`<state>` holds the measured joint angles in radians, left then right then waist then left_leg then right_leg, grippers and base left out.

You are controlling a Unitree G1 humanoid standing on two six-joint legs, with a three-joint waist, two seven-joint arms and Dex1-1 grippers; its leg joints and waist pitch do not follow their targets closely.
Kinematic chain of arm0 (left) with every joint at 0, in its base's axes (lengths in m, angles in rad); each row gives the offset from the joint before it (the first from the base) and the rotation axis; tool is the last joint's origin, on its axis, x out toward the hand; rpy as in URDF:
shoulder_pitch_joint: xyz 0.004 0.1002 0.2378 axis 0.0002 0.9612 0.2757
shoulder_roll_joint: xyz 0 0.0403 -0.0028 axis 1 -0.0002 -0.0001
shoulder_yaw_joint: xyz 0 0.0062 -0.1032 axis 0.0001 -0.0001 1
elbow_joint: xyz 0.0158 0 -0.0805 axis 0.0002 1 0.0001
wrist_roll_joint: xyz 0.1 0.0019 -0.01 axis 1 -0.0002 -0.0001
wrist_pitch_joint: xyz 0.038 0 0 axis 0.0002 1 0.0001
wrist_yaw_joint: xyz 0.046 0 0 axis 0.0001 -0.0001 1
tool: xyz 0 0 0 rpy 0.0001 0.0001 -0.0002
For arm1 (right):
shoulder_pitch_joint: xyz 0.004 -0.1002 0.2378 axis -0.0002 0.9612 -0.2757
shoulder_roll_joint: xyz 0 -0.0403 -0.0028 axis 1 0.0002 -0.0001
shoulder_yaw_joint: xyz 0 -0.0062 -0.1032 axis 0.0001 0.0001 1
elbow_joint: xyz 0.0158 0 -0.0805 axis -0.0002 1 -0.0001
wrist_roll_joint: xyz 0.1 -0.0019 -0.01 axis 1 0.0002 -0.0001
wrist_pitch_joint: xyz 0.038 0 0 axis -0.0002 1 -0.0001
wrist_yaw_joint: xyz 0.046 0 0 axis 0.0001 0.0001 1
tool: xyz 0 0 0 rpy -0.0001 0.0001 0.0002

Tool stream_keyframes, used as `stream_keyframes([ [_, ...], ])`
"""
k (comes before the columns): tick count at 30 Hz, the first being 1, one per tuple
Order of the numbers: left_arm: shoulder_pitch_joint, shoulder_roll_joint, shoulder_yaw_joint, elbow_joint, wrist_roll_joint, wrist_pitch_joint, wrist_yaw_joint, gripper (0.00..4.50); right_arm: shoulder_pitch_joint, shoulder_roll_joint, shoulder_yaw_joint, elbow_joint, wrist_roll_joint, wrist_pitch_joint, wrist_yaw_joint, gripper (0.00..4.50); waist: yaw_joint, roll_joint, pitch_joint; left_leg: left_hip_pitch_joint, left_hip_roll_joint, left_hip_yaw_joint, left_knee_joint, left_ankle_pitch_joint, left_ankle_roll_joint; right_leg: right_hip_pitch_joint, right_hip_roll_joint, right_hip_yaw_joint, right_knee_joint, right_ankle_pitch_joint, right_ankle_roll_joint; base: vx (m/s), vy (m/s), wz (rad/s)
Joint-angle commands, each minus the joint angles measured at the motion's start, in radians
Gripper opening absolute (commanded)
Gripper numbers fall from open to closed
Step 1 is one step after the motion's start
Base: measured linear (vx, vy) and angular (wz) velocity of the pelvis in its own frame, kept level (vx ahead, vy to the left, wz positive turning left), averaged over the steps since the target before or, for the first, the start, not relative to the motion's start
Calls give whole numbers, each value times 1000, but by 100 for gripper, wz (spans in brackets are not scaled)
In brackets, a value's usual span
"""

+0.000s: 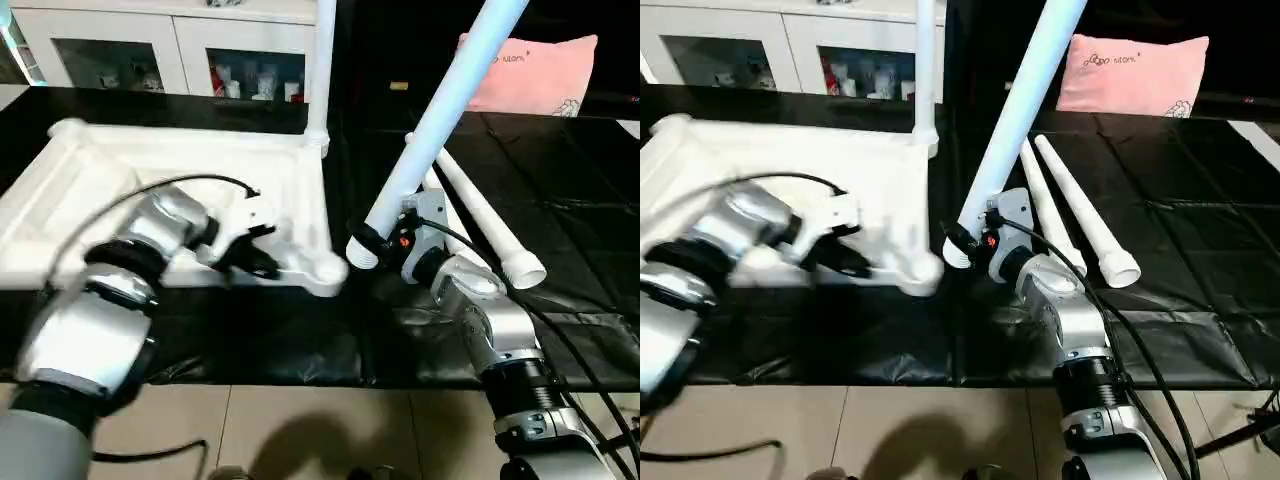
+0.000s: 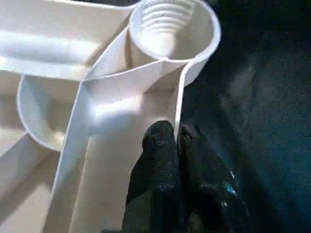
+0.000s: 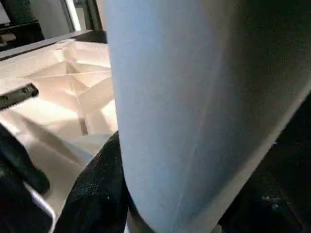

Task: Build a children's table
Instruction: Move table base

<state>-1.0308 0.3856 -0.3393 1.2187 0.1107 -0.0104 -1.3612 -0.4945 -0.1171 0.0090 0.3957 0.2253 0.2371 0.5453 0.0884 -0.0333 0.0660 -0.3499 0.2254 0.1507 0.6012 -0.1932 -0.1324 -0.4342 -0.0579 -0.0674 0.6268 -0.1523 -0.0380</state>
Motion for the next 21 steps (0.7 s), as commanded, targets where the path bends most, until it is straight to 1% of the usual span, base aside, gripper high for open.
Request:
stream_keyframes([
  [1, 14, 0, 17, -24, -17, 32, 9, 0, -1, -5, -3, -24, 6, 1, 1, 193, 7, 13, -86, -9, -16, 17, -62, -112, 15, 98, -63, 45, -64, -100, -229, 0, 0, 0],
  [2, 25, -8, 25, -52, -25, 67, 15, 0, -1, -4, -6, -25, 9, 3, 1, 193, 7, 14, -85, -7, -13, 17, -63, -120, 15, 96, -64, 45, -65, -119, -226, 0, 0, 0],
  [3, 48, -21, 38, -109, -45, 114, 23, 0, 0, -1, -8, -26, 13, 6, 0, 193, 7, 12, -84, -5, -12, 18, -63, -127, 13, 95, -64, 45, -65, -136, -223, 0, 0, 0],
  [4, 61, -28, 44, -142, -56, 139, 27, 0, 1, 0, -10, -28, 15, 8, -1, 193, 8, 13, -83, -6, -12, 17, -64, -129, 15, 94, -65, 44, -68, -148, -222, 0, 0, 0],
  [6, 80, -36, 50, -185, -66, 163, 41, 0, 1, 0, -10, -29, 16, 9, -1, 193, 10, 13, -84, -5, -10, 18, -64, -130, 16, 92, -65, 44, -68, -163, -220, 0, 0, 0],
  [7, 128, -40, 43, -261, -52, 126, 85, 0, 1, 1, -9, -27, 15, 9, 0, 193, 10, 8, -85, -7, -9, 17, -64, -126, 17, 93, -66, 44, -68, -158, -218, 0, 0, 0],
  [8, 128, -40, 43, -261, -52, 126, 85, 0, 1, 1, -9, -27, 15, 9, 0, 193, 10, 9, -85, -9, -8, 17, -64, -122, 18, 94, -66, 45, -67, -152, -217, 0, 0, 0],
  [9, 151, -38, 35, -293, -38, 93, 103, 0, 1, 2, -8, -25, 14, 9, 0, 193, 9, 9, -84, -9, -11, 18, -64, -122, 20, 93, -64, 44, -69, -155, -213, 0, 0, 0],
  [10, 153, -38, 35, -295, -37, 91, 104, 0, 1, 2, -8, -25, 14, 9, 0, 193, 10, 12, -85, -8, -9, 17, -64, -122, 20, 92, -65, 45, -69, -157, -207, 0, 0, 0],
  [11, 175, -29, 15, -315, -7, 41, 133, 0, 0, 2, -6, -24, 13, 8, 1, 193, 10, 9, -85, -9, -9, 15, -66, -123, 20, 93, -66, 44, -70, -169, -196, 0, 0, 0],
  [12, 204, -17, 2, -341, 18, 0, 158, 0, -3, 4, -4, -21, 12, 8, 0, 193, 7, 11, -83, -7, -8, 16, -67, -134, 17, 89, -65, 44, -74, -191, -183, 0, 0, 0],
  [13, 206, -17, 5, -344, 16, 2, 159, 0, -3, 4, -4, -21, 12, 8, 0, 193, 6, 11, -82, -7, -9, 17, -67, -140, 15, 88, -63, 44, -76, -206, -176, 0, 0, 0],
  [14, 216, -22, 27, -364, -3, 22, 166, 0, -4, 5, -4, -20, 12, 8, 0, 193, 6, 11, -81, -6, -9, 18, -67, -150, 10, 87, -65, 44, -77, -235, -167, 0, 0, 0],
  [16, 226, -22, 62, -398, -40, 58, 152, 0, -6, 4, -4, -17, 11, 8, 0, 193, 6, 11, -79, -5, -12, 19, -67, -154, 8, 84, -63, 43, -82, -276, -152, 0, 0, 0],
  [17, 226, -22, 64, -400, -42, 59, 151, 0, -6, 4, -4, -17, 11, 8, 0, 193, 6, 11, -79, -5, -12, 19, -67, -154, 8, 84, -63, 43, -82, -276, -152, 0, 0, 0],
  [18, 238, -15, 71, -437, -53, 84, 142, 27, -6, 3, -4, -15, 12, 7, 0, 193, 6, 11, -81, -6, -9, 17, -68, -151, 3, 85, -66, 44, -78, -279, -149, 0, 0, 0],
  [19, 248, -3, 74, -467, -59, 103, 130, 43, -5, 3, -4, -15, 12, 7, -1, 193, 4, 12, -82, -9, -9, 15, -69, -141, 1, 87, -66, 44, -76, -265, -149, 0, 0, 0],
  [20, 248, -3, 74, -467, -59, 103, 130, 53, -5, 3, -4, -15, 12, 7, -1, 193, 2, 11, -82, -9, -10, 17, -68, -137, 3, 84, -63, 44, -78, -256, -149, 0, 0, 0],
  [21, 256, 7, 75, -490, -60, 117, 123, 53, -4, 2, -4, -16, 11, 7, -1, 193, 2, 13, -81, -6, -10, 17, -67, -139, 3, 82, -62, 44, -76, -243, -155, 0, 0, 0],
])
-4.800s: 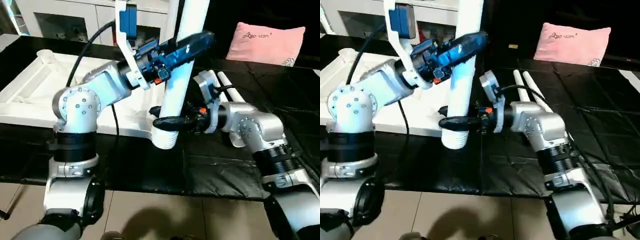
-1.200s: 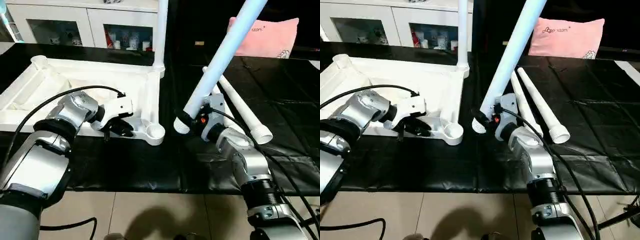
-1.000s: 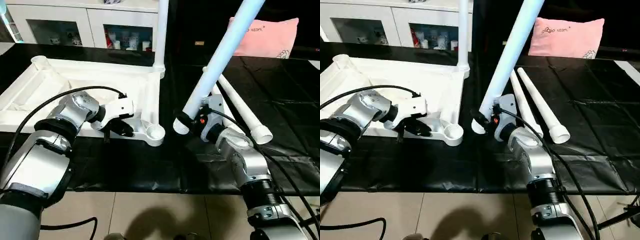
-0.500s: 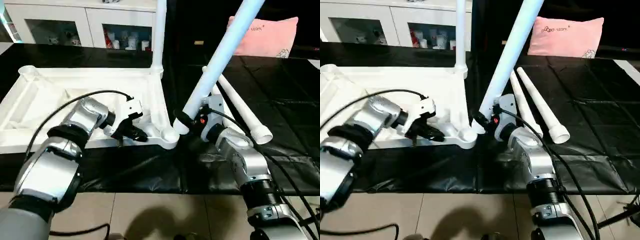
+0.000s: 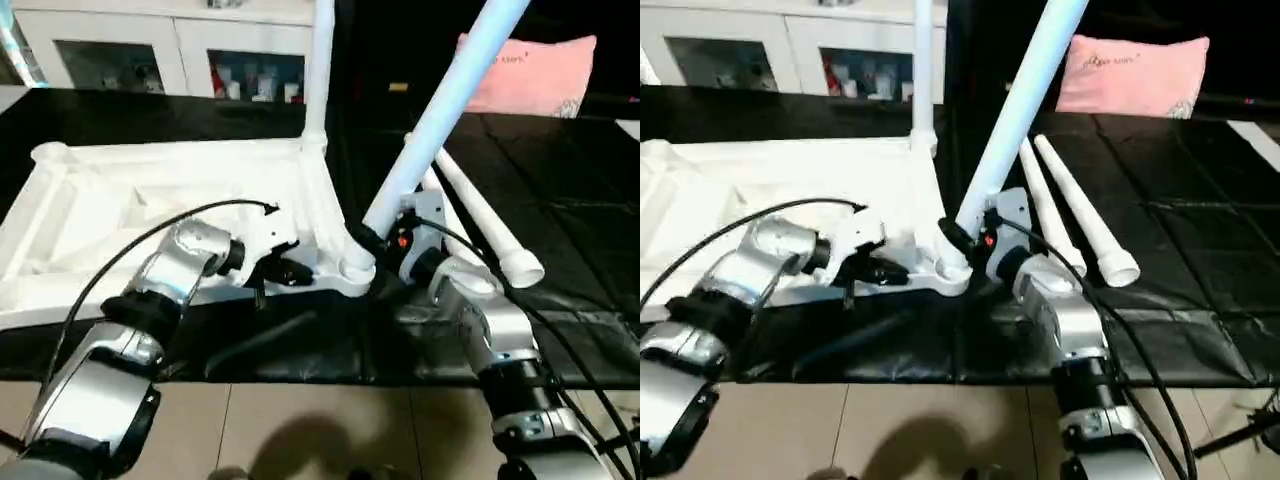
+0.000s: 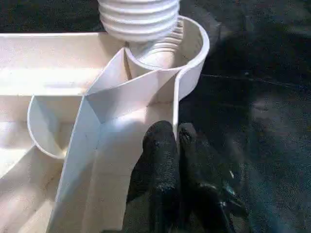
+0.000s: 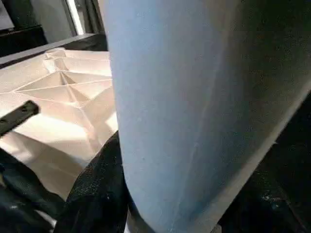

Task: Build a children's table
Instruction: Move table base, then insert table leg to table base

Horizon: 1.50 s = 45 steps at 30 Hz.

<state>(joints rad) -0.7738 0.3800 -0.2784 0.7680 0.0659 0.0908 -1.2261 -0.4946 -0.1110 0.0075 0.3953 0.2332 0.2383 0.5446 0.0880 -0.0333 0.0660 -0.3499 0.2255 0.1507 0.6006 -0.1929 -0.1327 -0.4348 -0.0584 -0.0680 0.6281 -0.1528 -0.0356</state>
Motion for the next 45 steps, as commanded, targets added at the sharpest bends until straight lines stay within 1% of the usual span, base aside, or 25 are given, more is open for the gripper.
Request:
stream_keyframes([
  [1, 4, 20, 13, -51, -13, 25, -10, 53, -3, -4, -2, -16, 3, 7, -1, 193, 2, 14, -82, -7, -9, 17, -68, -140, 3, 83, -62, 45, -76, -234, -163, 0, 0, 0],
  [2, 4, 20, 13, -51, -13, 25, -10, 71, -3, -4, -2, -16, 3, 7, -1, 193, 2, 14, -82, -7, -9, 17, -68, -140, 3, 83, -62, 45, -76, -234, -163, 0, 0, 0],
  [3, 6, 27, 11, -57, -10, 35, -12, 81, -2, -4, -2, -17, 3, 7, -1, 193, 1, 16, -82, -5, -10, 18, -67, -142, 3, 81, -60, 45, -75, -220, -167, 0, 0, 0],
  [4, 4, 35, 8, -48, -9, 35, -18, 86, 0, -3, -1, -17, 2, 7, -2, 193, 1, 16, -81, -6, -10, 17, -68, -141, 4, 82, -59, 45, -75, -218, -168, 0, 0, 0],
  [5, 2, 40, 7, -40, -9, 33, -24, 86, 1, -3, -1, -18, 2, 8, -3, 193, 1, 19, -82, -5, -11, 17, -68, -145, 2, 81, -59, 45, -76, -214, -168, 0, 0, 0],
  [6, 2, 40, 7, -40, -9, 33, -24, 86, 1, -3, -1, -18, 2, 8, -3, 193, 1, 19, -83, -5, -12, 17, -68, -144, 0, 83, -59, 45, -74, -207, -169, 0, 0, 0],
  [7, 0, 43, 8, -30, -8, 26, -24, 86, 1, -2, -1, -19, 2, 8, -3, 193, 1, 22, -82, -5, -11, 17, -68, -145, -1, 82, -58, 45, -74, -201, -172, 0, 0, 0],
  [8, 4, 46, 10, -36, -8, 29, -22, 86, 2, -2, -1, -20, 1, 8, -4, 193, 0, 22, -82, -5, -12, 17, -68, -148, -1, 82, -58, 45, -75, -202, -172, 0, 0, 0],
  [9, 4, 48, 10, -33, -7, 29, -26, 86, 3, -2, -1, -20, 1, 8, -4, 193, 1, 25, -82, -4, -12, 17, -68, -151, -3, 83, -58, 45, -75, -204, -173, 0, 0, 0],
  [10, 3, 51, 8, -30, -5, 25, -31, 86, 4, -2, -1, -21, 1, 8, -5, 193, 0, 23, -82, -4, -12, 17, -67, -152, -3, 83, -58, 45, -76, -204, -173, 0, 0, 0],
  [14, 11, 56, 2, -49, -13, 51, -54, 86, 8, -4, -2, -23, 2, 8, -5, 193, 1, 24, -81, -4, -12, 17, -68, -164, -8, 82, -58, 45, -78, -225, -169, 0, 0, 0],
  [15, 16, 56, 2, -61, -19, 62, -60, 104, 9, -4, -2, -24, 2, 9, -6, 193, 0, 24, -80, -4, -12, 17, -69, -167, -7, 82, -59, 45, -80, -233, -167, 0, 0, 0],
  [18, 19, 56, 1, -69, -22, 68, -62, 104, 10, -5, -2, -24, 2, 9, -6, 193, 0, 25, -81, -4, -12, 17, -69, -167, -8, 81, -58, 45, -78, -231, -170, 0, 0, 0],
  [19, 21, 56, -1, -70, -19, 63, -55, 131, 11, -5, -2, -23, 1, 9, -6, 193, 0, 23, -81, -4, -11, 16, -69, -167, -8, 82, -58, 45, -78, -225, -171, 0, 0, 0],
  [20, 21, 56, -1, -70, -19, 63, -55, 138, 11, -5, -2, -23, 1, 9, -6, 193, 0, 23, -80, -4, -12, 17, -69, -169, -8, 82, -58, 45, -79, -228, -171, 0, 0, 0],
  [22, 19, 52, -2, -50, -5, 47, -23, 142, 8, -6, -2, -21, 0, 9, -5, 193, 1, 23, -81, -4, -12, 16, -69, -165, -7, 83, -59, 45, -78, -228, -167, 0, 0, 0],
  [26, 17, 52, -2, -47, -7, 52, -35, 142, 6, -7, -2, -19, 1, 9, -4, 193, 0, 22, -81, -5, -12, 17, -69, -163, -6, 82, -59, 45, -79, -230, -166, 0, 0, 0],
  [27, 15, 52, 2, -43, -10, 53, -37, 115, 4, -8, -2, -17, 0, 8, -3, 193, 0, 24, -81, -5, -12, 16, -69, -163, -7, 82, -58, 45, -79, -231, -165, 0, 0, 0],
  [30, 14, 51, 4, -41, -14, 57, -39, 100, 6, -9, -2, -19, 0, 9, -2, 193, 0, 23, -81, -5, -12, 17, -69, -162, -7, 83, -58, 45, -78, -229, -166, 0, 0, 0],
  [33, 14, 52, -1, -40, -12, 59, -43, 62, 7, -10, -1, -21, -1, 9, -1, 193, 0, 24, -81, -4, -12, 17, -69, -166, -7, 82, -58, 45, -79, -234, -165, 0, 0, 0],
  [35, 14, 56, -9, -39, -7, 54, -48, 57, 6, -11, -1, -20, -1, 9, -1, 193, 0, 25, -80, -4, -12, 17, -69, -168, -8, 82, -58, 45, -80, -234, -166, 0, 0, 0],
  [38, 13, 59, -16, -39, -1, 48, -48, 17, 5, -12, -1, -19, -1, 9, 0, 193, -1, 24, -81, -4, -12, 17, -69, -169, -8, 82, -58, 45, -80, -234, -166, 0, 0, 0],
  [41, 13, 69, -35, -41, 23, 24, -46, 7, 5, -13, 0, -20, -1, 9, 1, 193, -1, 23, -81, -4, -12, 16, -70, -168, -8, 82, -58, 45, -80, -240, -160, 0, 0, 0],
  [42, 13, 73, -46, -37, 37, 9, -46, 0, 4, -13, 1, -18, -2, 9, 2, 193, -2, 23, -81, -5, -11, 16, -70, -163, -8, 83, -58, 45, -79, -229, -161, 0, 0, 0],
  [45, 15, 74, -55, -37, 48, -4, -42, 0, 3, -14, 2, -18, -2, 10, 3, 193, -2, 24, -81, -5, -12, 17, -69, -159, -7, 83, -58, 46, -78, -214, -167, 0, 0, 0],
])
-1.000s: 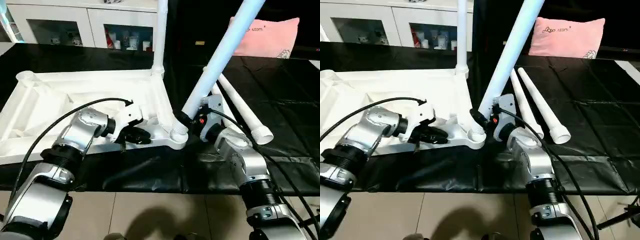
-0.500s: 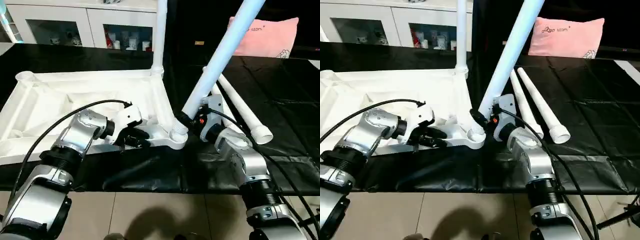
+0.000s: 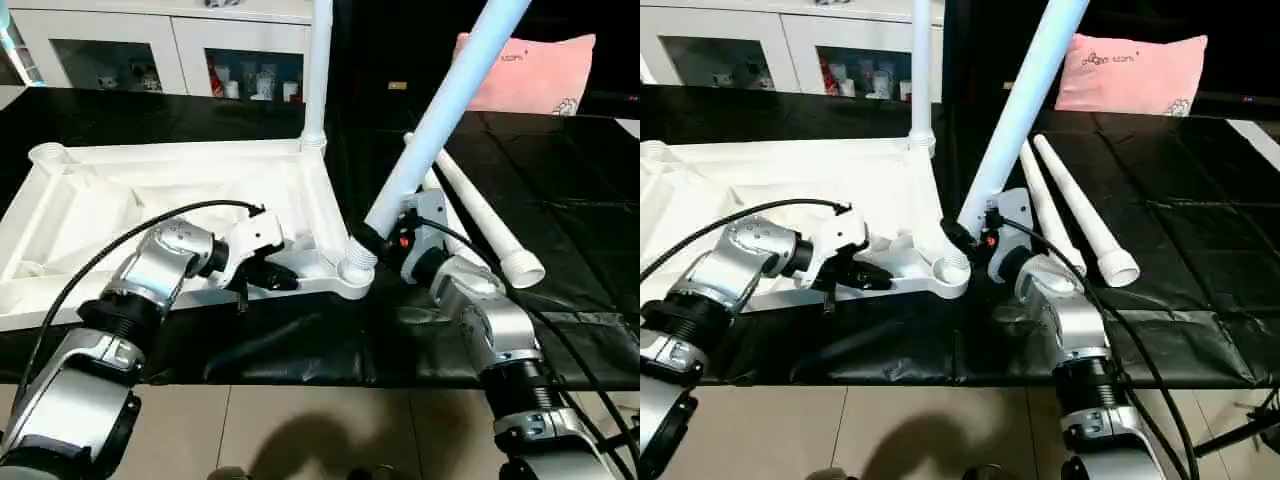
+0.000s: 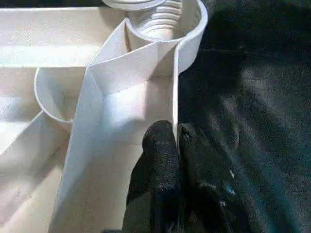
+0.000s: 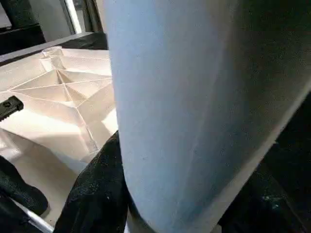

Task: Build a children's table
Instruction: Insert table leg to table base

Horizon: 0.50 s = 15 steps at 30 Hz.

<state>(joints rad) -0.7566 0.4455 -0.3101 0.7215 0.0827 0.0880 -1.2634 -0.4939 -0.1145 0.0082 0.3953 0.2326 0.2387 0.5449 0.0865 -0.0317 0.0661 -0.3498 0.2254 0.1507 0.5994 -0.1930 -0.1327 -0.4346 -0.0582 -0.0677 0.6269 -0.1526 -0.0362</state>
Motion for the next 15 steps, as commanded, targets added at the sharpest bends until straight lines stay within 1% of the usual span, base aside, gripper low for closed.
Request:
stream_keyframes([
  [1, 0, 8, -26, 7, 31, -3, -7, 0, 3, -10, 2, -18, -2, 10, 3, 193, -1, 22, -81, -4, -11, 17, -69, -161, -7, 82, -58, 45, -76, -213, -169, 0, 0, 0],
  [7, 2, -1, -20, 4, 34, -21, 21, 0, 1, -12, 2, -17, -2, 11, 6, 193, 0, 21, -81, -4, -11, 17, -68, -165, -8, 82, -59, 45, -77, -226, -167, 0, 0, 0],
  [8, -5, -11, -9, 10, 18, 5, 20, 0, 0, -12, 3, -15, -2, 11, 6, 193, 0, 21, -80, -3, -11, 18, -68, -168, -7, 81, -59, 46, -79, -233, -165, 0, 0, 0],
  [9, -9, -18, -1, 6, 3, 24, 11, 27, -2, -12, 3, -13, -3, 10, 6, 193, 0, 20, -80, -4, -12, 18, -68, -167, -7, 82, -58, 46, -78, -238, -163, 0, 0, 0],
  [10, -10, -19, 0, 5, 1, 25, 10, 43, -2, -12, 3, -13, -3, 10, 6, 193, 1, 20, -80, -4, -12, 18, -68, -165, -7, 82, -59, 46, -78, -240, -163, 0, 0, 0],
  [11, -11, -22, 3, 1, -7, 32, 7, 53, -2, -12, 3, -12, -3, 9, 6, 193, 1, 20, -80, -4, -12, 18, -68, -167, -6, 81, -59, 45, -80, -249, -162, 0, 0, 0],
  [13, -13, -30, 6, -6, -11, 34, 18, 59, -4, -11, 3, -10, -3, 9, 6, 193, 2, 21, -80, -3, -11, 18, -68, -168, -5, 80, -59, 45, -80, -250, -162, 0, 0, 0],
  [15, -20, -39, 4, 12, 5, 16, 55, 83, -5, -11, 4, -9, -3, 9, 5, 193, 3, 21, -81, -5, -11, 17, -68, -163, -5, 82, -59, 45, -78, -231, -165, 0, 0, 0],
])
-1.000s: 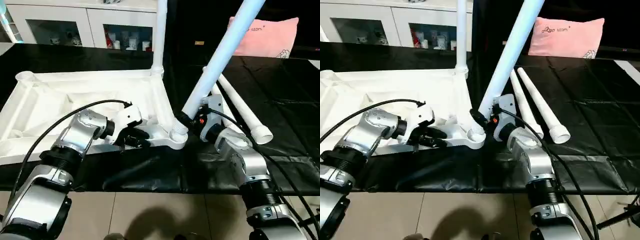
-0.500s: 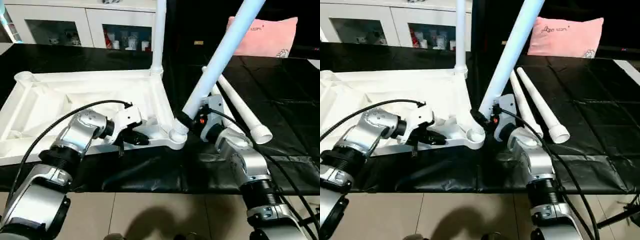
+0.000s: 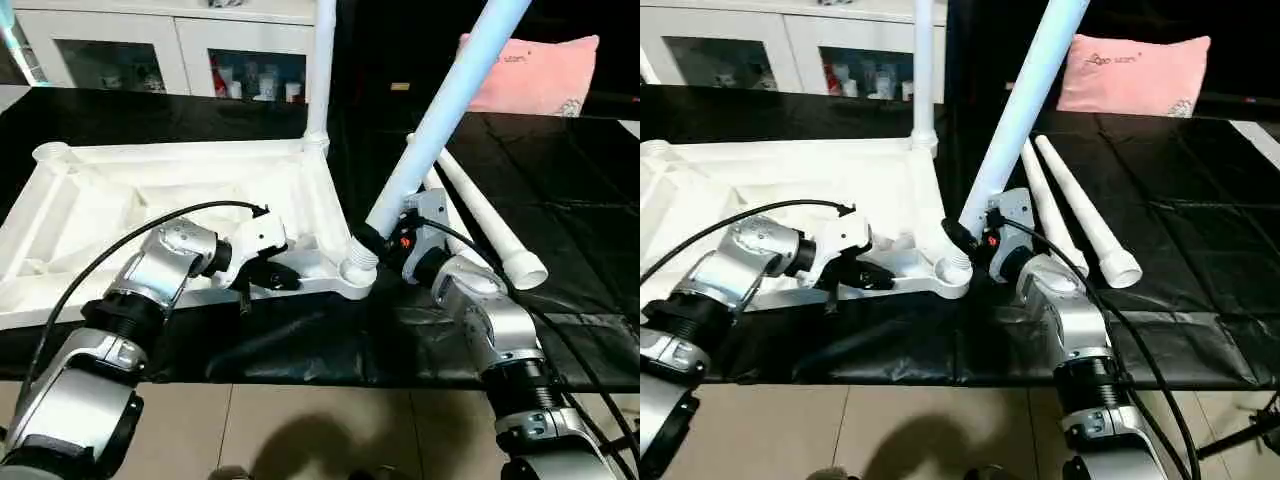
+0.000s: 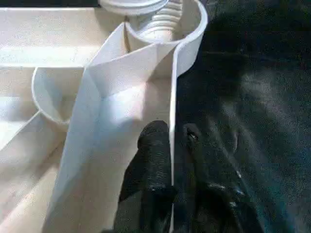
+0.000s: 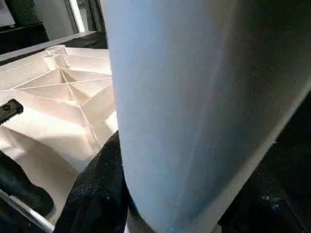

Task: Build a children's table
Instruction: Insert table leg to table base

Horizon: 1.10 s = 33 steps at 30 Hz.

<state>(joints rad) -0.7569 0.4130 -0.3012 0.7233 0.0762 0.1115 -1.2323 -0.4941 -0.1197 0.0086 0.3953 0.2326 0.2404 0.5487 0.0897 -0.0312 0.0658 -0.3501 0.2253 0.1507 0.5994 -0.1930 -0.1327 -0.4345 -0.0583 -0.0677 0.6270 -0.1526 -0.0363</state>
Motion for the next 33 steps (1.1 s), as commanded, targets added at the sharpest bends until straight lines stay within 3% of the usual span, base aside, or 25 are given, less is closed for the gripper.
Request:
stream_keyframes([
  [1, -21, -8, -6, 15, 15, -11, 30, 91, -5, -6, 3, -9, -3, 7, 1, 193, -1, 20, -81, -6, -11, 17, -68, -162, -5, 83, -58, 45, -78, -228, -164, 0, 0, 0],
  [12, -27, 1, -16, 37, 29, -18, 22, 95, 0, -5, 4, -15, -3, 8, 1, 193, -3, 21, -80, -4, -12, 17, -68, -169, -2, 81, -57, 44, -81, -243, -160, 0, 0, 0],
  [24, -27, -1, -16, 46, 23, -18, -10, 3, 0, -7, 8, -14, -4, 10, 6, 193, -4, 20, -81, -6, -11, 16, -69, -158, -2, 83, -60, 45, -78, -224, -166, 0, 0, 0],
  [33, -14, 4, -3, 28, 1, -28, -36, 0, 3, -11, 18, -14, -9, 12, 19, 193, -4, 16, -82, -6, -11, 18, -68, -135, 7, 86, -60, 46, -72, -171, -183, 0, 0, 0],
])
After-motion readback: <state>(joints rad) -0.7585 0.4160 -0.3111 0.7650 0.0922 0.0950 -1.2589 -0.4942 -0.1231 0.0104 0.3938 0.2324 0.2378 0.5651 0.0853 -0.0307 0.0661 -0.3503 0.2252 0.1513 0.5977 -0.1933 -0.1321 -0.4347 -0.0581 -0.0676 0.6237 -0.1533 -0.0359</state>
